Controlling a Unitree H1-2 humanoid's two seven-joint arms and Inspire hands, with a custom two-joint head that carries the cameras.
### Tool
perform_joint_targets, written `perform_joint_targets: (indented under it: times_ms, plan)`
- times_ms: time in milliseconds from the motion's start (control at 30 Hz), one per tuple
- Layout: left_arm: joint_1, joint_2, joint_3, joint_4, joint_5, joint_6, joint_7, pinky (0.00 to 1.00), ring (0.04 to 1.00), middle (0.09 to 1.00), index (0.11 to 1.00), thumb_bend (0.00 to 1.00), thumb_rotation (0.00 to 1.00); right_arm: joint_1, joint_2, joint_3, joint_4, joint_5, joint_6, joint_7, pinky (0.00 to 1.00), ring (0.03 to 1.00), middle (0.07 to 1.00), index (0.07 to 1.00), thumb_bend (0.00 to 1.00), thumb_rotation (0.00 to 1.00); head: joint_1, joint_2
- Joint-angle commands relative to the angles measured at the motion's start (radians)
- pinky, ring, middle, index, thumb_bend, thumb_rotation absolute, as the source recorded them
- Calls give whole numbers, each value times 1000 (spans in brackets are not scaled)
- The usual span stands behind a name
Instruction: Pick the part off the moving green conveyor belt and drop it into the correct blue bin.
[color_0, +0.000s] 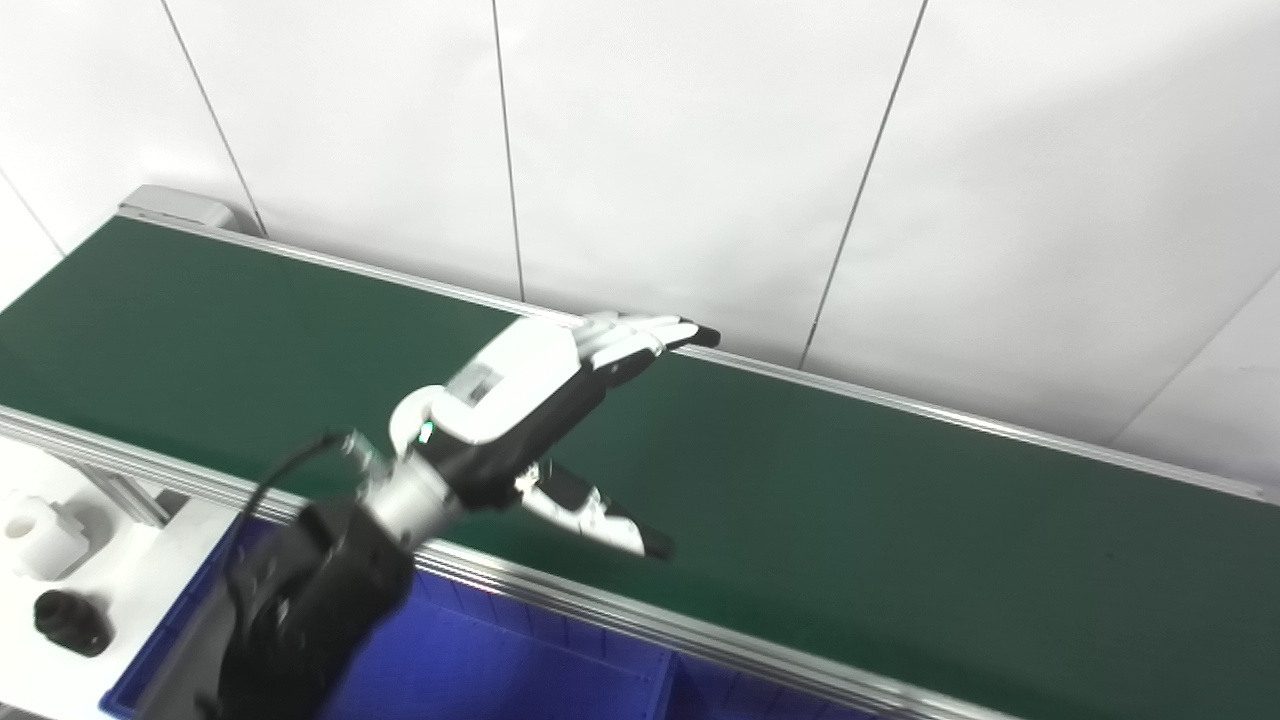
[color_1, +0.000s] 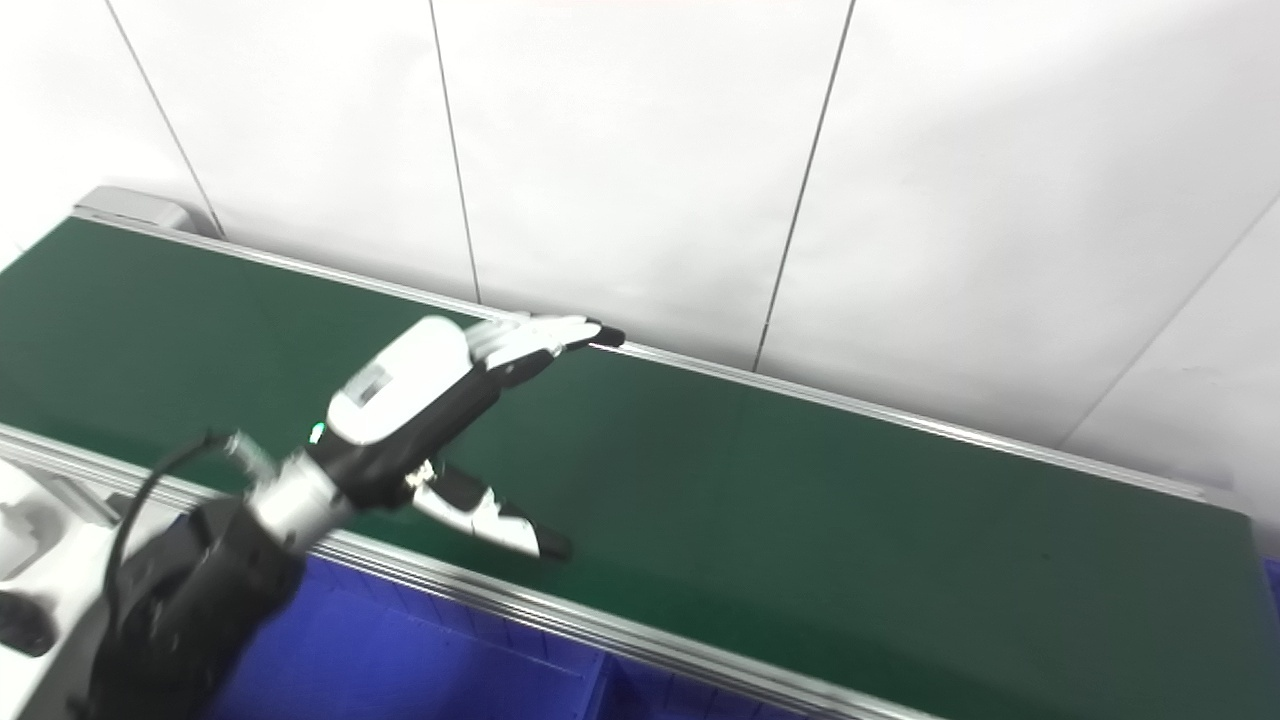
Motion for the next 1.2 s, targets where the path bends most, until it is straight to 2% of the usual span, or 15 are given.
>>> perform_joint_targets:
  times_ms: [0, 67, 200, 467, 667, 733, 900, 1000, 1100, 1167]
  plan:
    - [-53, 60, 1, 38, 39, -45, -8, 768, 817, 843, 813, 1000, 257, 9, 0, -1, -38, 0, 1, 5, 1000, 1000, 1000, 1000, 964, 919, -2, 0]
    - [-72, 85, -6, 76, 48, -57, -13, 766, 811, 833, 808, 1000, 254, 9, 0, 1, -39, -1, 3, 5, 1000, 1000, 1000, 1000, 963, 925, -3, 2]
    - [-129, 127, -24, 171, 46, -37, -74, 784, 818, 836, 825, 1000, 272, 6, -4, 4, -42, -12, 6, 7, 1000, 1000, 1000, 1000, 952, 935, -1, 5]
    - [-220, 129, -33, 368, -71, -5, -150, 757, 850, 883, 858, 1000, 293, 5, 2, 15, -46, -16, 10, 5, 1000, 1000, 1000, 1000, 948, 932, -12, 9]
    - [-233, 135, -58, 429, -77, 24, -176, 827, 891, 905, 888, 1000, 309, 11, 6, 22, -59, -1, 20, 8, 1000, 1000, 1000, 1000, 944, 917, -16, 13]
    - [-229, 135, -63, 459, -82, 17, -167, 836, 893, 903, 884, 1000, 302, 11, 6, 25, -59, 5, 18, 10, 1000, 1000, 1000, 1000, 939, 915, -19, 15]
    - [-218, 149, -91, 536, -39, -51, -104, 852, 895, 895, 871, 1000, 313, 16, 4, 30, -73, -1, 33, 8, 1000, 1000, 1000, 1000, 953, 922, -26, 23]
    - [-215, 163, -109, 549, -18, -56, -99, 894, 909, 900, 873, 1000, 317, 20, 5, 29, -78, 1, 36, 6, 1000, 1000, 1000, 1000, 962, 921, -28, 27]
    - [-210, 177, -130, 565, -1, -67, -97, 891, 897, 893, 867, 1000, 327, 22, 5, 30, -84, 9, 38, 8, 1000, 1000, 1000, 1000, 953, 920, -29, 31]
    - [-206, 188, -148, 572, 10, -75, -98, 901, 903, 904, 883, 1000, 376, 24, 5, 31, -90, 8, 43, 8, 1000, 1000, 1000, 1000, 949, 921, -29, 32]
